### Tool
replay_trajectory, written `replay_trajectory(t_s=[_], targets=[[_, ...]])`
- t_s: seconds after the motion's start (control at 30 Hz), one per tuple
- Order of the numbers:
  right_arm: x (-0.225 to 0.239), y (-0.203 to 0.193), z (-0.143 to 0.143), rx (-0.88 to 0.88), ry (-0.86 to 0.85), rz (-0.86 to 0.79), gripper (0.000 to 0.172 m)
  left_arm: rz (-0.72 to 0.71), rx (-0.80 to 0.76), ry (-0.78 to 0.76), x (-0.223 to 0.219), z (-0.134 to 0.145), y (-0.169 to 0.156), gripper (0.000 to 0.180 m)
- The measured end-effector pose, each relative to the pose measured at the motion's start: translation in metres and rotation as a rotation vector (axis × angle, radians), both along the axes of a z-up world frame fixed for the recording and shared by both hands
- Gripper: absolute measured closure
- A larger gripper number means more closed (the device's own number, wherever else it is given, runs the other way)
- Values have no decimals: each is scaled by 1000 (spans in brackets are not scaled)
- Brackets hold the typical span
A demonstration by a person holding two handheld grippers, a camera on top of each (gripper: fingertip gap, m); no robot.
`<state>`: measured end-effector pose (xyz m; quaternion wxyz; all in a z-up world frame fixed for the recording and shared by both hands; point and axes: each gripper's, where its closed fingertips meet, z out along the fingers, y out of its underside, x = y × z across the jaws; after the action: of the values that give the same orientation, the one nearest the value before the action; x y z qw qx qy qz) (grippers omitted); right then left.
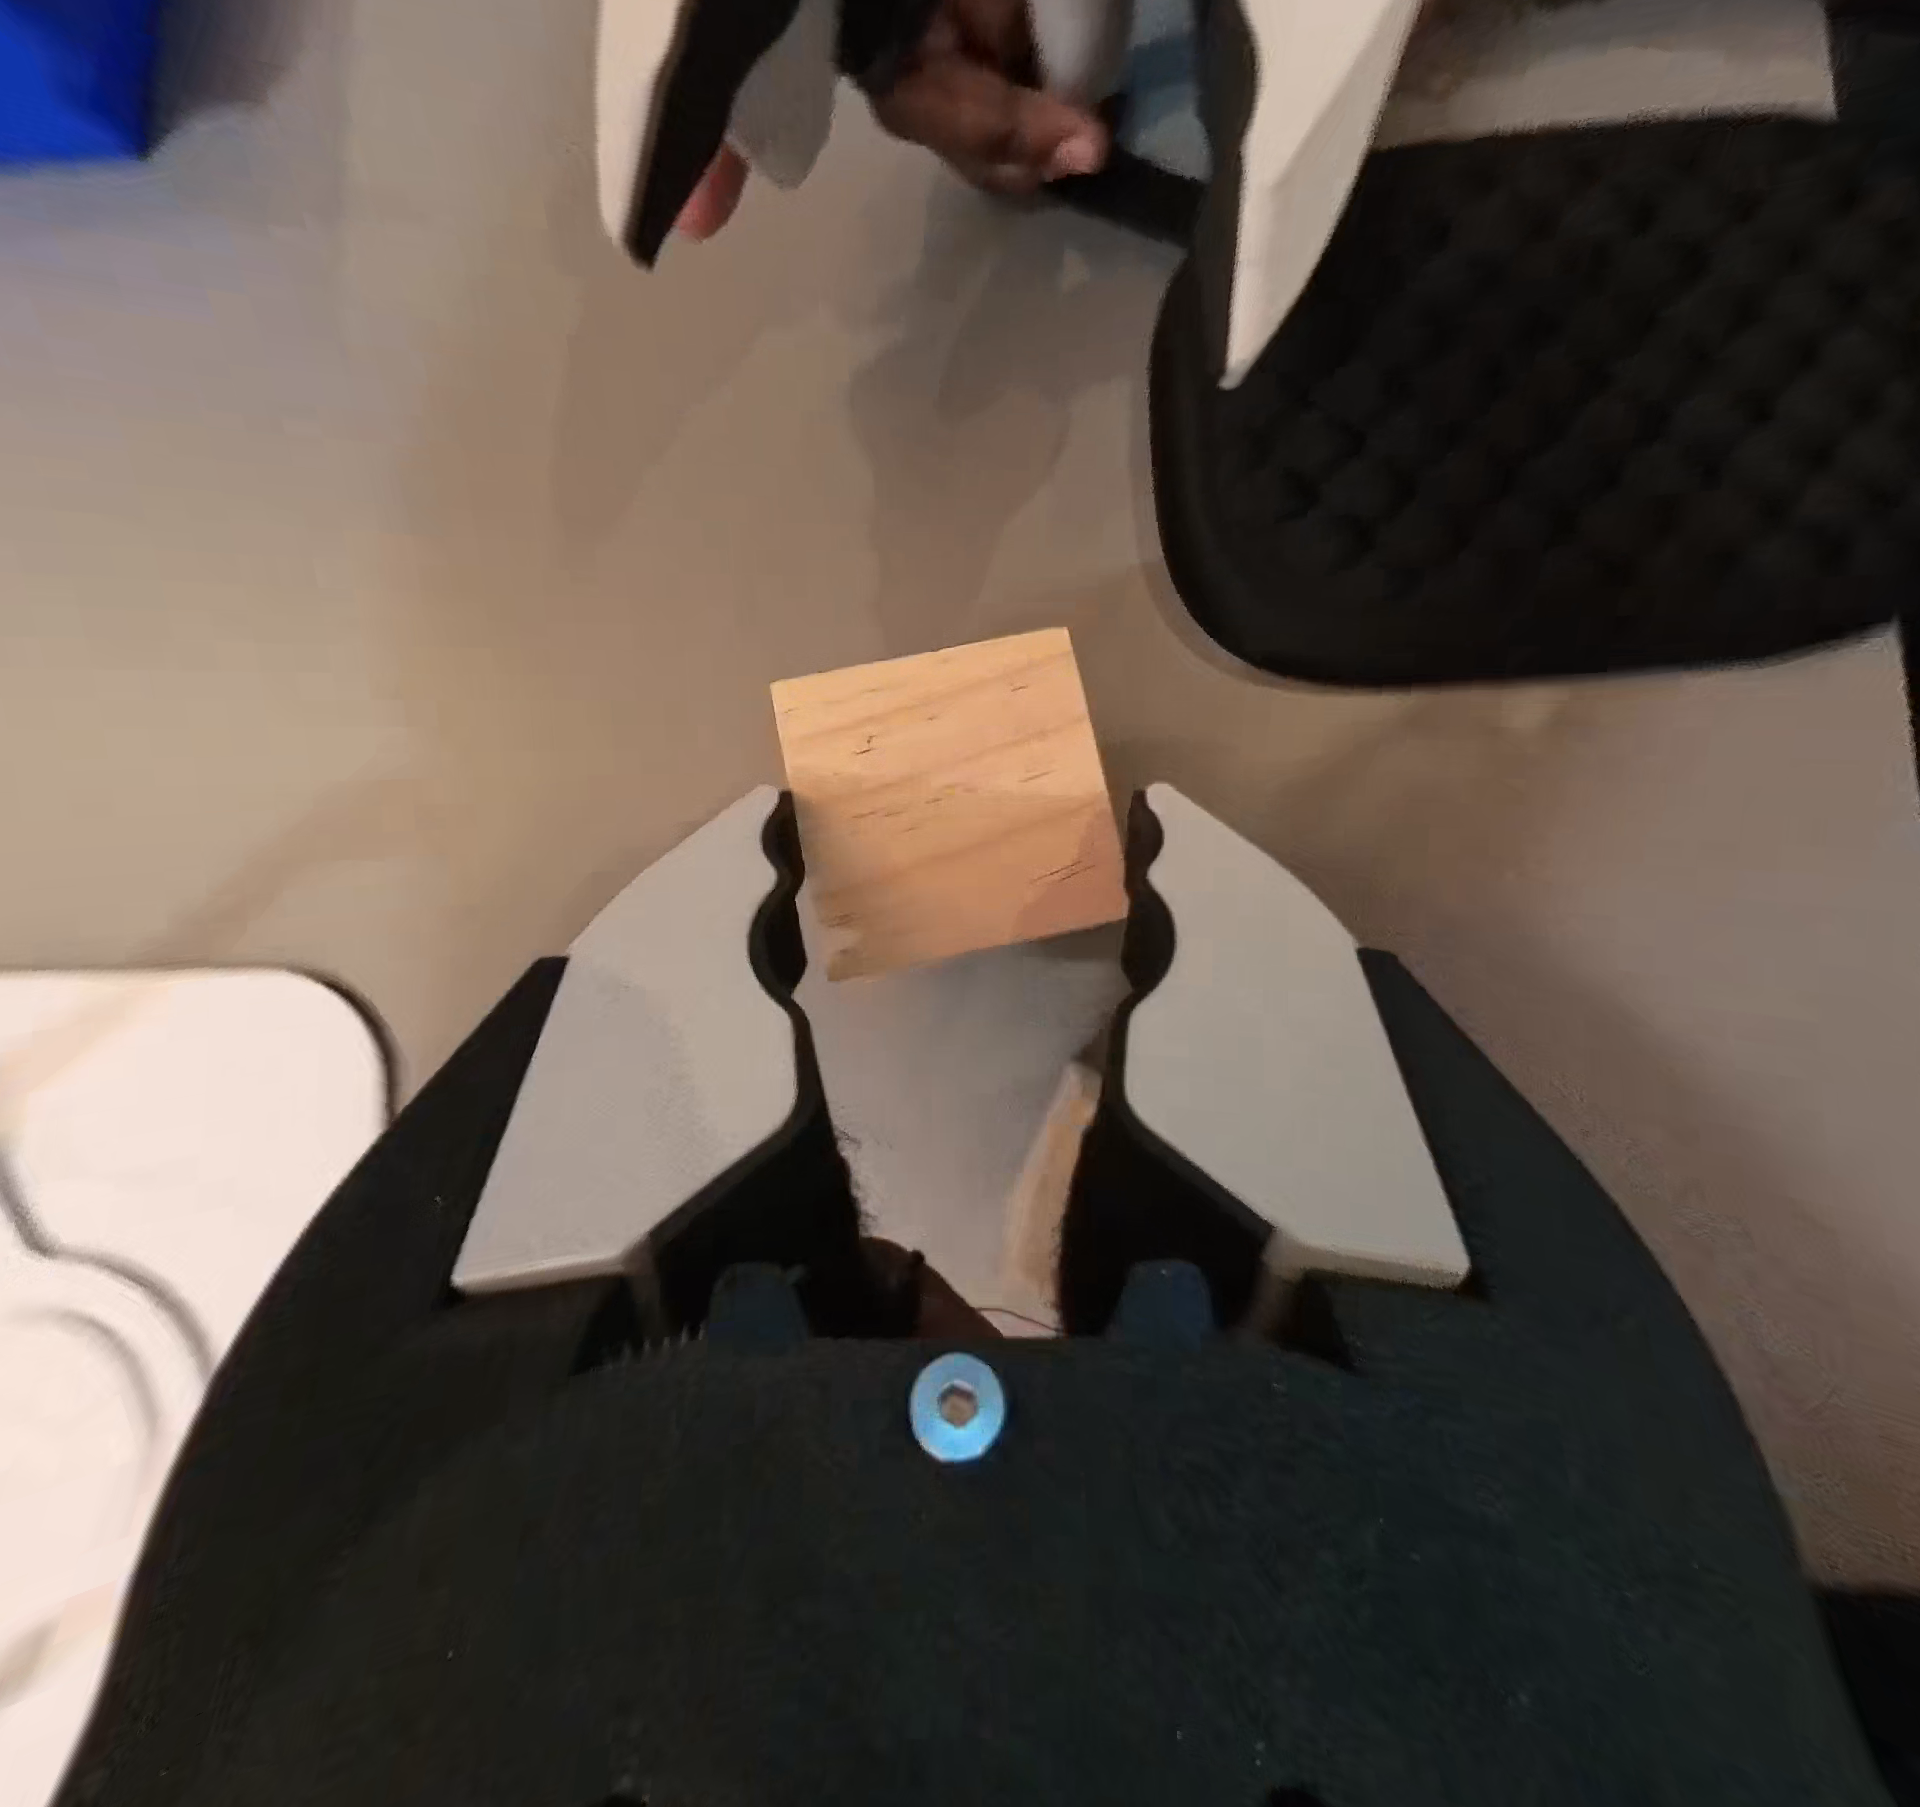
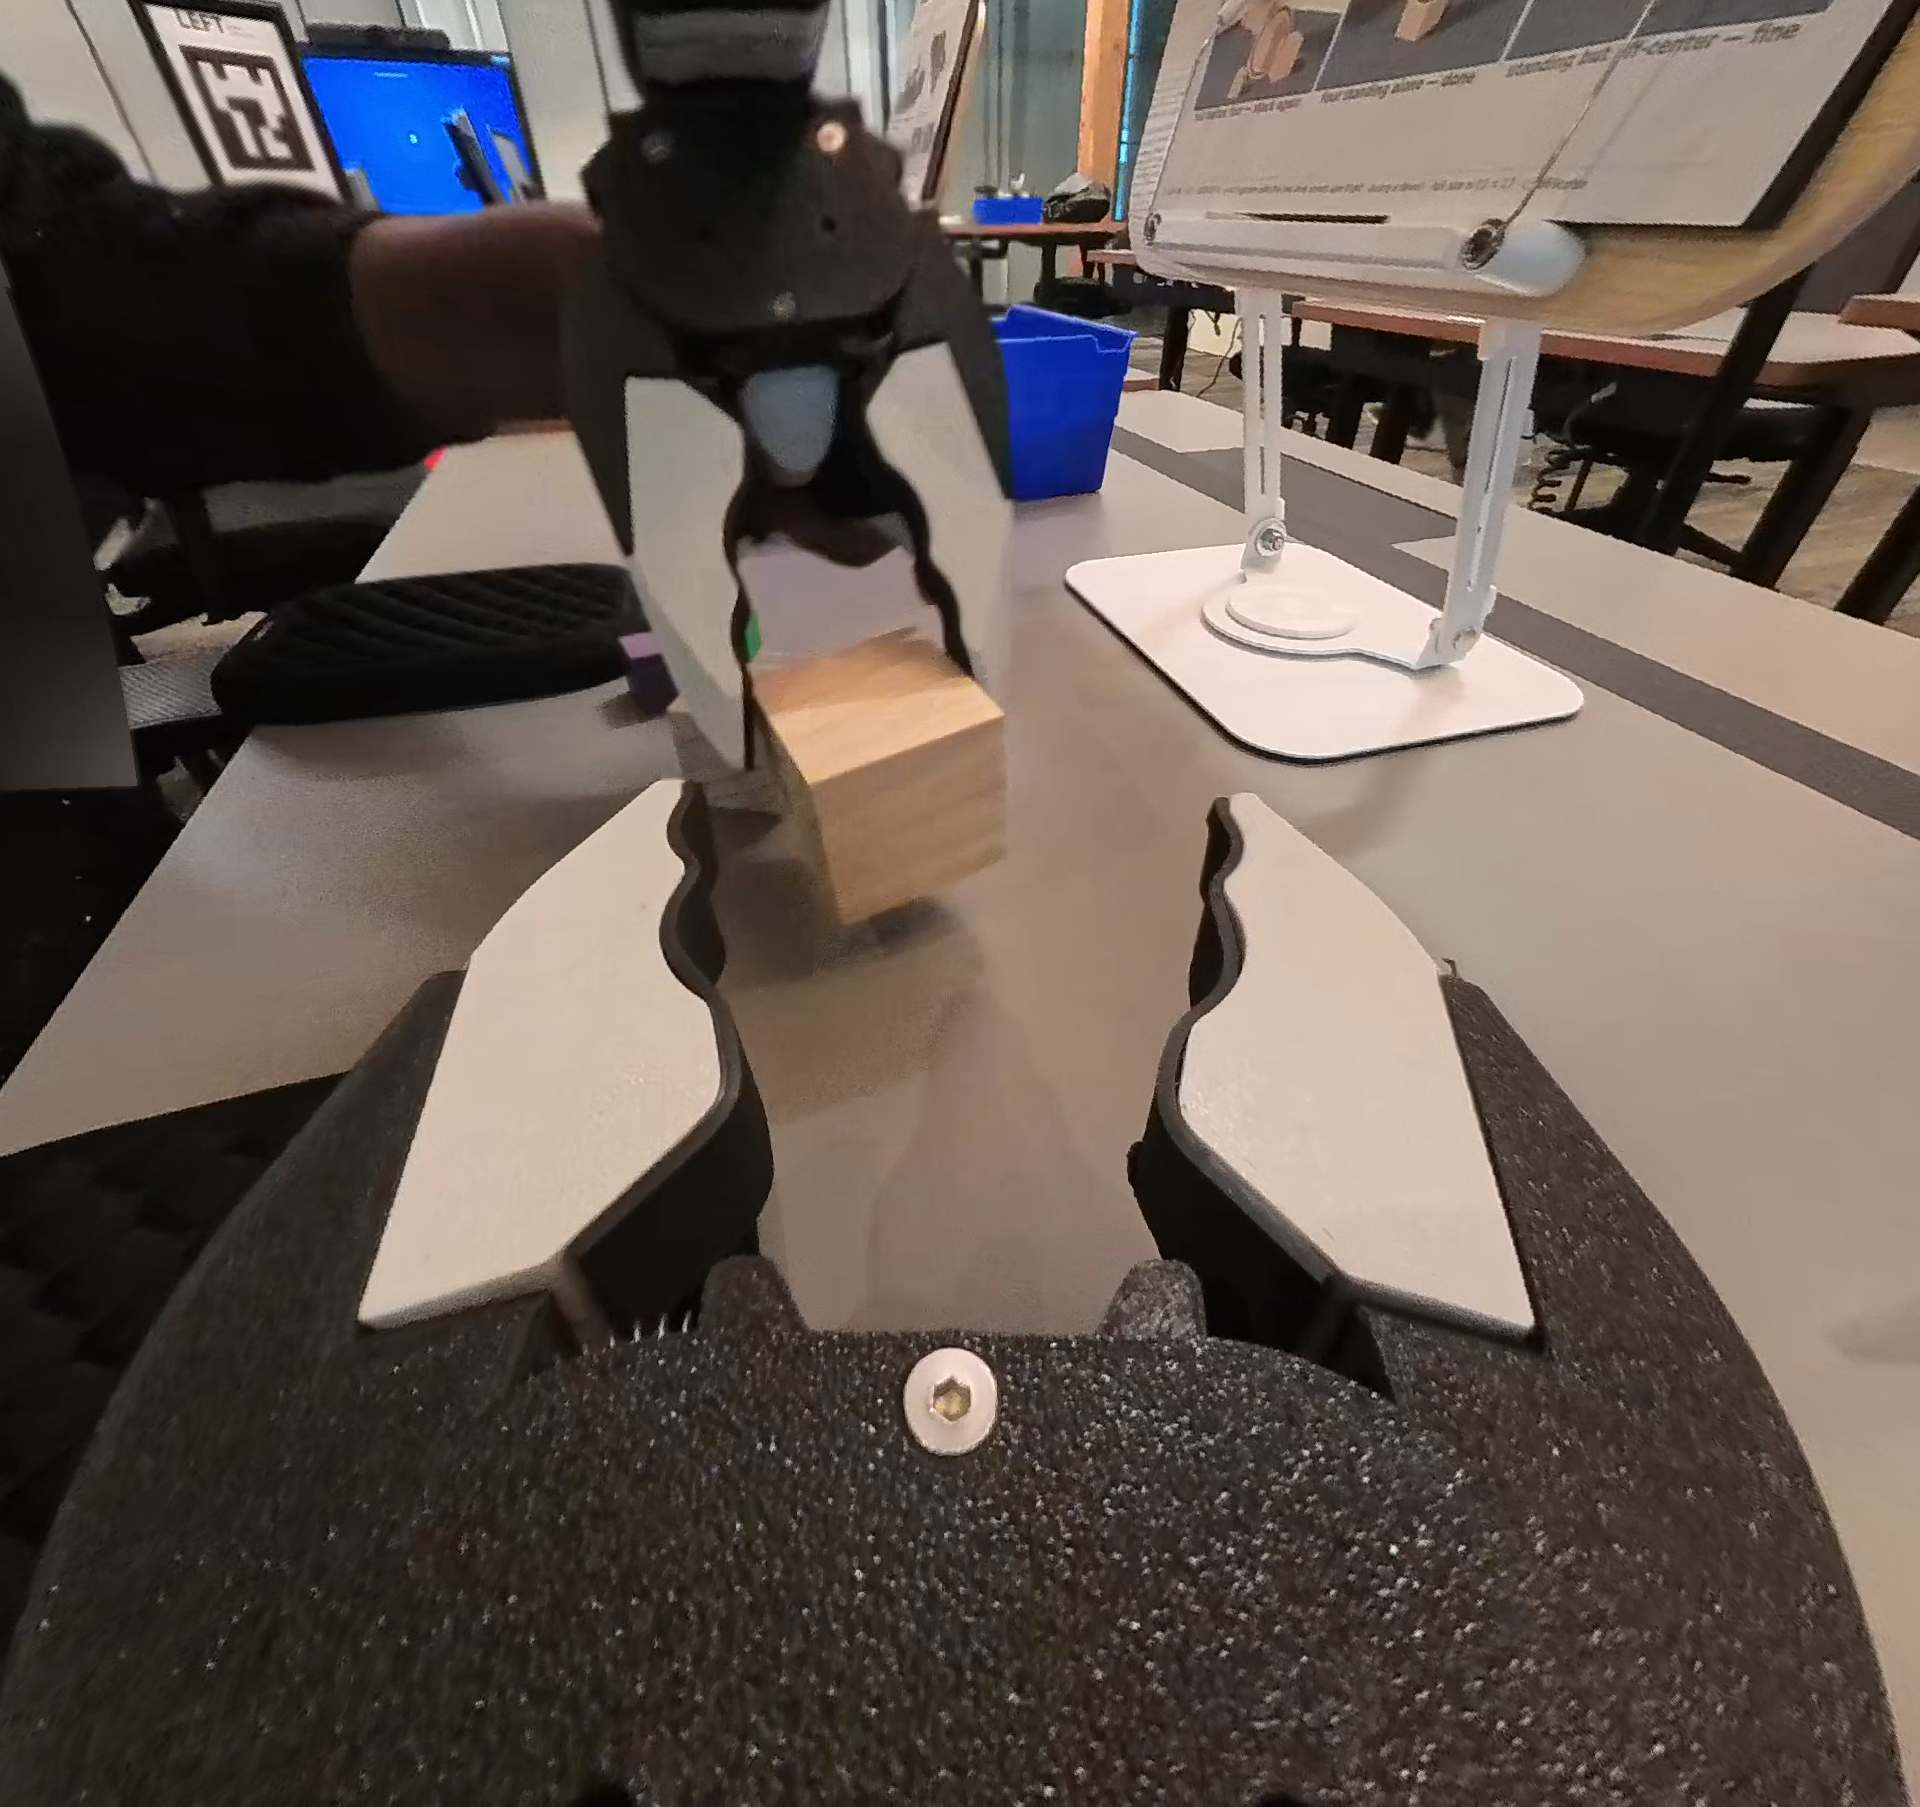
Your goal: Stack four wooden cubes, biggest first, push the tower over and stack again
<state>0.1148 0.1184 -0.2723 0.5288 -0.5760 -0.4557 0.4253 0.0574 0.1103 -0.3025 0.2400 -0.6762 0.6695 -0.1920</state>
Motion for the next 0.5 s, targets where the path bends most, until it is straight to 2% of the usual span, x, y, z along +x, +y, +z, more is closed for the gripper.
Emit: replay_trajectory(t_s=[0.07,0.13,0.23,0.5], targets=[[-1,-1,-1,0,-6,7,83,-144,61,39,-1,4,7,121],[-1,-2,-1,0,-11,14,83,-231,73,59,2,4,11,121],[-2,-2,-2,-2,-15,23,84,-288,27,-2,13,5,12,121],[-2,-3,-2,-8,-16,28,85,-306,-10,-71,21,-10,14,121]])
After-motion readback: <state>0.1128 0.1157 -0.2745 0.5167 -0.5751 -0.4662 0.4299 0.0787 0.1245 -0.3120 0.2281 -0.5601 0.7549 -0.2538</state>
